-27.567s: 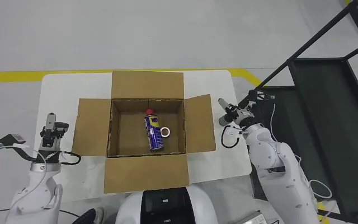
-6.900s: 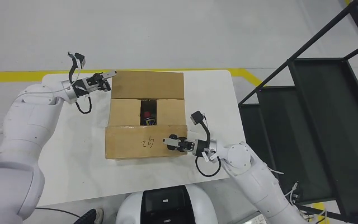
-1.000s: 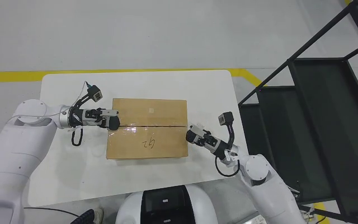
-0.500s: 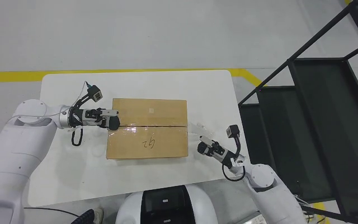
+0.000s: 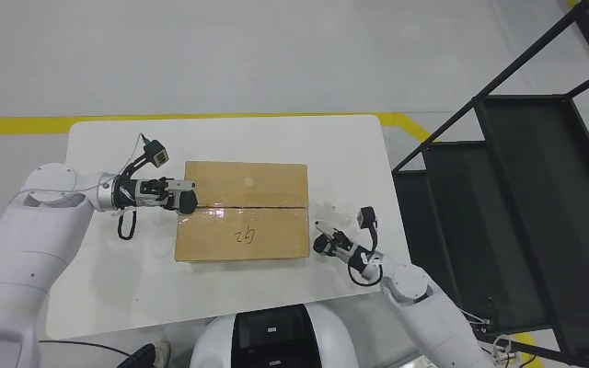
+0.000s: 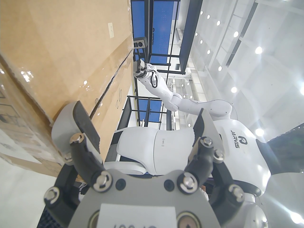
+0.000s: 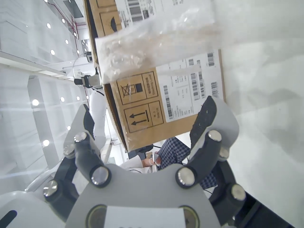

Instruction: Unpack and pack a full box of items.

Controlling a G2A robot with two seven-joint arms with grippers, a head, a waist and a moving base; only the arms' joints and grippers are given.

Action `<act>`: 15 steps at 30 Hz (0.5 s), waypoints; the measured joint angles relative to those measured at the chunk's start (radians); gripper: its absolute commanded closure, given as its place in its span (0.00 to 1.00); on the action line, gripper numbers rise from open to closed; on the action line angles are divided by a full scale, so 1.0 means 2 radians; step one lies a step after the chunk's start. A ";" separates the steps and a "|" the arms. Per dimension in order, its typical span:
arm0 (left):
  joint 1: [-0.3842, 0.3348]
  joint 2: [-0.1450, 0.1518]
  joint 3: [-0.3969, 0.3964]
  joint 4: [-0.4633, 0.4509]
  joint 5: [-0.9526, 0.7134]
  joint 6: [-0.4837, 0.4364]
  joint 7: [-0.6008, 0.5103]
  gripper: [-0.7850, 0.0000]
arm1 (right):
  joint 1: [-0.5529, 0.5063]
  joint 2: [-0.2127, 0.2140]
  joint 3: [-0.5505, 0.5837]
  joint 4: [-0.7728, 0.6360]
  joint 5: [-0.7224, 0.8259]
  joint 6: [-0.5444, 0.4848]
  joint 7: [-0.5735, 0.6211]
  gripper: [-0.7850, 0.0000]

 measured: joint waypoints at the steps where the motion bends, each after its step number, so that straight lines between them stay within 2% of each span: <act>1: 0.000 0.000 0.000 0.000 0.000 0.000 0.000 0.00 | 0.004 -0.001 -0.003 0.006 0.011 0.002 -0.002 0.00; 9: 0.000 0.000 0.000 0.000 0.000 0.000 0.000 0.00 | 0.032 -0.011 -0.019 0.051 0.081 0.014 -0.011 0.00; 15: 0.000 0.000 0.000 0.000 0.000 0.000 0.000 0.00 | 0.041 -0.019 -0.025 0.066 0.132 -0.016 -0.015 0.00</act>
